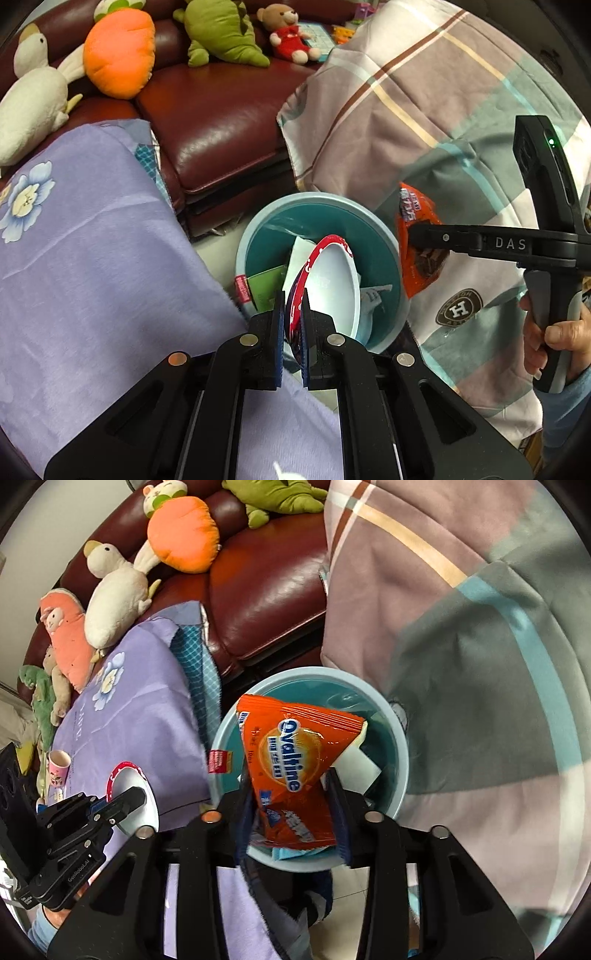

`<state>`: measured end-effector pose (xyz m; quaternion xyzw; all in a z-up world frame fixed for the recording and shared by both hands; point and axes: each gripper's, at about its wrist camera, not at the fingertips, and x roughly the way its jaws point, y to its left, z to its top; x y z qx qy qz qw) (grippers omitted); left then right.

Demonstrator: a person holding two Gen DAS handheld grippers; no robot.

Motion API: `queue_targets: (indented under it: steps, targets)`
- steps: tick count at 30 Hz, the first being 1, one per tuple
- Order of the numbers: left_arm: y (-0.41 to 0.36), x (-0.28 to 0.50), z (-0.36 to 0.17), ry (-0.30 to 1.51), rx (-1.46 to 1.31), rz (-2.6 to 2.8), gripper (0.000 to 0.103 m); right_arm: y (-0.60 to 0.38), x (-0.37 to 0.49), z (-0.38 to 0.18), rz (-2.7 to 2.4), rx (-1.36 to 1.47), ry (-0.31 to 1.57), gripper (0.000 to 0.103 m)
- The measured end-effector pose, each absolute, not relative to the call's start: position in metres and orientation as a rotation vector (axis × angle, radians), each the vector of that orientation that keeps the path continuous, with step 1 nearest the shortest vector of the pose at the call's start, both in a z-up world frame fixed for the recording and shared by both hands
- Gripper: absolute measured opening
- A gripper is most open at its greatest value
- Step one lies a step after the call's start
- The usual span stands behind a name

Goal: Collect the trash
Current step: 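Open the right gripper to drop the Ovaltine packet into the wastebasket, then open the left gripper to drop the white cup into the wastebasket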

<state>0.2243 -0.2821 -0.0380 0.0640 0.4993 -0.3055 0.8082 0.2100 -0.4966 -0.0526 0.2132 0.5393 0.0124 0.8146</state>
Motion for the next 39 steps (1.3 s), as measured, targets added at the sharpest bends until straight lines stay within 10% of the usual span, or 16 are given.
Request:
queue_targets:
  steps: [15,30,32,36,39]
  targets:
    - [-0.301,0.239,-0.068,1.124,0.139,-0.657,0.007,-0.509,0.212,-0.069,-0.001,0.467,1.18,0.077]
    - [-0.326,0.252,-0.097,1.183,0.15,-0.696,0.009,-0.521,0.209,-0.066,-0.06,0.455,1.188,0.08]
    - [-0.329,0.253,-0.101,1.193,0.15,-0.694,0.017,-0.522,0.209,-0.066,-0.07,0.456,1.187,0.08]
    - [-0.327,0.252,-0.101,1.169,0.147,-0.674,0.072,-0.524,0.209,-0.067,-0.086,0.455,1.192,0.08]
    - [-0.32,0.25,-0.098,1.155,0.15,-0.669,0.076,-0.522,0.211,-0.07,-0.088,0.453,1.201,0.08]
